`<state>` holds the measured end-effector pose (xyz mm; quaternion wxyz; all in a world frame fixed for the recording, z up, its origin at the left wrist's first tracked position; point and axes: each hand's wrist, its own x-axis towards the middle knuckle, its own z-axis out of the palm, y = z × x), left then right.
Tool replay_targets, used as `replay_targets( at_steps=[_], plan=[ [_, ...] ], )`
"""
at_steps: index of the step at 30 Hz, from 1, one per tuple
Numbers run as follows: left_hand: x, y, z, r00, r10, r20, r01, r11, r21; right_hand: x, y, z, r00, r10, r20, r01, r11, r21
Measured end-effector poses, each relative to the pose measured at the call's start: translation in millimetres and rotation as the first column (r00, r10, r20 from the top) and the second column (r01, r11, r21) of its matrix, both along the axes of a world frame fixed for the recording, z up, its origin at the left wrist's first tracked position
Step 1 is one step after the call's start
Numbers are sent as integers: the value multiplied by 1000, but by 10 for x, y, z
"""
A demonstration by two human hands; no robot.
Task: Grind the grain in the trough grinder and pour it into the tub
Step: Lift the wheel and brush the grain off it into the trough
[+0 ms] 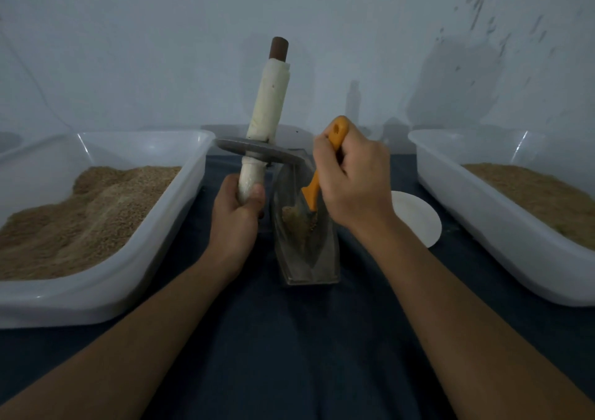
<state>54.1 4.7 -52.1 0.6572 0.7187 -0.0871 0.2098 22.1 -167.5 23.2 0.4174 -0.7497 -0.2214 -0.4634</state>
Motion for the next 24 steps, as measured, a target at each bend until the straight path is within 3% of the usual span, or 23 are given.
replay_targets(
  at_steps=[4, 11, 17, 24],
  plan=[
    [-3, 1, 1, 1000, -1, -1, 1, 1000, 6, 7, -34, 47, 999, 41, 29, -44, 994, 101],
    [-15, -4, 21, 1000, 12, -11, -12, 1000, 10, 13, -36, -10, 998, 27, -48, -27, 1000, 3],
    [-11, -5, 22, 1000, 15, -23, -15, 1000, 7, 4, -1, 62, 997, 73, -15, -70, 987, 145],
    [-8, 5, 19, 999, 27, -21, -26, 999, 19, -12, -47, 42, 997, 34, -63, -30, 998, 63]
  ],
)
